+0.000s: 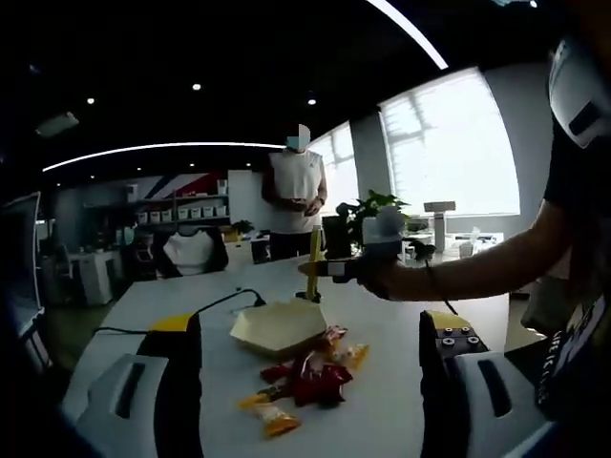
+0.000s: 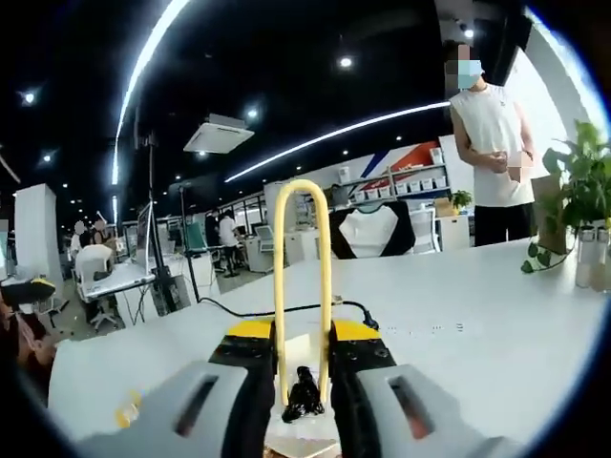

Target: Place the target food into the container with the food tongs after gripping and lifting it, then release it inside without dropping or visibly crushing the food.

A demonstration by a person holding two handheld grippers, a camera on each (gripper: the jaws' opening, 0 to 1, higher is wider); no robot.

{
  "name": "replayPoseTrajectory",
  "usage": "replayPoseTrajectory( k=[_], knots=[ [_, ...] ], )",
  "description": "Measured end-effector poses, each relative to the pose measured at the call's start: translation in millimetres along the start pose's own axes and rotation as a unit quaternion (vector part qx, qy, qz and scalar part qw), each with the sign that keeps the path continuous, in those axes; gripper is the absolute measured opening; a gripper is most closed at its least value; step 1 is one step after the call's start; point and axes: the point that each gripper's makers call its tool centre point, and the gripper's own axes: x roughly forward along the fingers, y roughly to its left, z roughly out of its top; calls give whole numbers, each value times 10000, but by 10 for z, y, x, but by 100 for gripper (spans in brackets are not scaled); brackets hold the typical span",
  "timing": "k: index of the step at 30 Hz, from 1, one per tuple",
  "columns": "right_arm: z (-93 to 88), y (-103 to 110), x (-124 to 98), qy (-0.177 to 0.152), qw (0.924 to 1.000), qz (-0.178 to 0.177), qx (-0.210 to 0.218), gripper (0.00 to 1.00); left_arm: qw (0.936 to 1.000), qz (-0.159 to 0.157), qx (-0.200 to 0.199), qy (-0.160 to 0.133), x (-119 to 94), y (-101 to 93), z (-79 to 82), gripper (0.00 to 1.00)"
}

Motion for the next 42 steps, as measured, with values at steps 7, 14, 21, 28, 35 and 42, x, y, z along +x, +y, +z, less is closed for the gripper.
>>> replayPoseTrajectory(
  k=[7,14,21,28,35,42],
  knots=[
    [-380,95,245,503,9984,185,-195,15,10000,20,-34,16,-4,-1,-2,100],
    [-585,106,292,810,9961,231,-270,16,10000,82,-27,-19,-15,47,49,100],
    [-651,101,258,905,9952,214,-310,16,10000,74,-44,-10,-27,16,37,100],
    [-739,136,260,1012,9942,251,-274,22,9999,154,5,59,-97,43,35,99],
    [-588,123,246,822,9956,225,-390,22,9997,199,3,160,-125,66,-3,99],
    [-218,121,7,182,9997,140,-46,23,9995,213,94,208,-129,59,24,100]
  ],
)
